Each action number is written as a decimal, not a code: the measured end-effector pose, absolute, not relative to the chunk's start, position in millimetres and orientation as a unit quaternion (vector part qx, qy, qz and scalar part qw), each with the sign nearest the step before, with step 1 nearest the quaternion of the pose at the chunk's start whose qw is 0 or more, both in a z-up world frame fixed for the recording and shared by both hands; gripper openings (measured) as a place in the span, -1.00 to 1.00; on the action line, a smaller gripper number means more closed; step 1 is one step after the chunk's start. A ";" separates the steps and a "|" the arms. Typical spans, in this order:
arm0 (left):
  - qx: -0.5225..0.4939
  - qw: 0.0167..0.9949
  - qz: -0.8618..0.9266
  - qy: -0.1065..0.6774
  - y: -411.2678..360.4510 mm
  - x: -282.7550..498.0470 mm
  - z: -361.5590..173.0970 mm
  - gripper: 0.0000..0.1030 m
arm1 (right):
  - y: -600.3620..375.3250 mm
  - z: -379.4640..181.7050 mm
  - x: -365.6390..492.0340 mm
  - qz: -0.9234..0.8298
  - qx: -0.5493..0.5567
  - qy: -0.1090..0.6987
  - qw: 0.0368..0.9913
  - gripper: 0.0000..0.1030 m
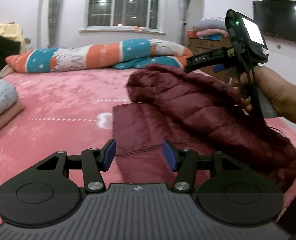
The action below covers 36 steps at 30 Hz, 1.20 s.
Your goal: Fold large clothes
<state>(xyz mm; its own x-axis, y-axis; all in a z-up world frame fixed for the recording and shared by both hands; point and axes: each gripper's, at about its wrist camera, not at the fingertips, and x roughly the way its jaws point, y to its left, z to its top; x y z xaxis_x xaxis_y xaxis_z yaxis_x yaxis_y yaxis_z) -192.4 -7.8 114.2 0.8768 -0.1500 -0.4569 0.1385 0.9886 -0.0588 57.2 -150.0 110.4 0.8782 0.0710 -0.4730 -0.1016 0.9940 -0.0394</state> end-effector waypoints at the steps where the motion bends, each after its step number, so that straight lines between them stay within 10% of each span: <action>1: -0.016 0.968 -0.070 0.239 -5.1 -189.9 112.1 0.25 | -148.7 108.9 62.9 0.045 -0.032 0.248 0.967 0.76; 8: -0.042 0.963 -0.053 0.260 9.4 -183.6 105.8 0.26 | -140.3 88.4 93.0 0.012 -0.070 0.297 0.952 0.32; 17: -0.055 0.960 -0.045 0.270 11.2 -185.3 109.0 0.27 | -177.5 98.3 74.1 -0.044 -0.027 0.253 0.966 -0.72; 36: -0.011 0.967 -0.049 0.251 -13.3 -202.9 122.3 0.28 | -398.3 116.6 -137.3 -0.245 0.108 0.150 0.952 -0.83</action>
<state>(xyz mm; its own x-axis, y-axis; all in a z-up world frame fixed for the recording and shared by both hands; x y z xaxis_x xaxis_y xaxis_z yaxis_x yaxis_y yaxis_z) -202.9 -13.3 122.3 0.8688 -0.1002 -0.4849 0.0891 0.9950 -0.0459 -137.3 -398.3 116.6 0.8345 -0.4347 -0.3385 0.4994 0.8564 0.1312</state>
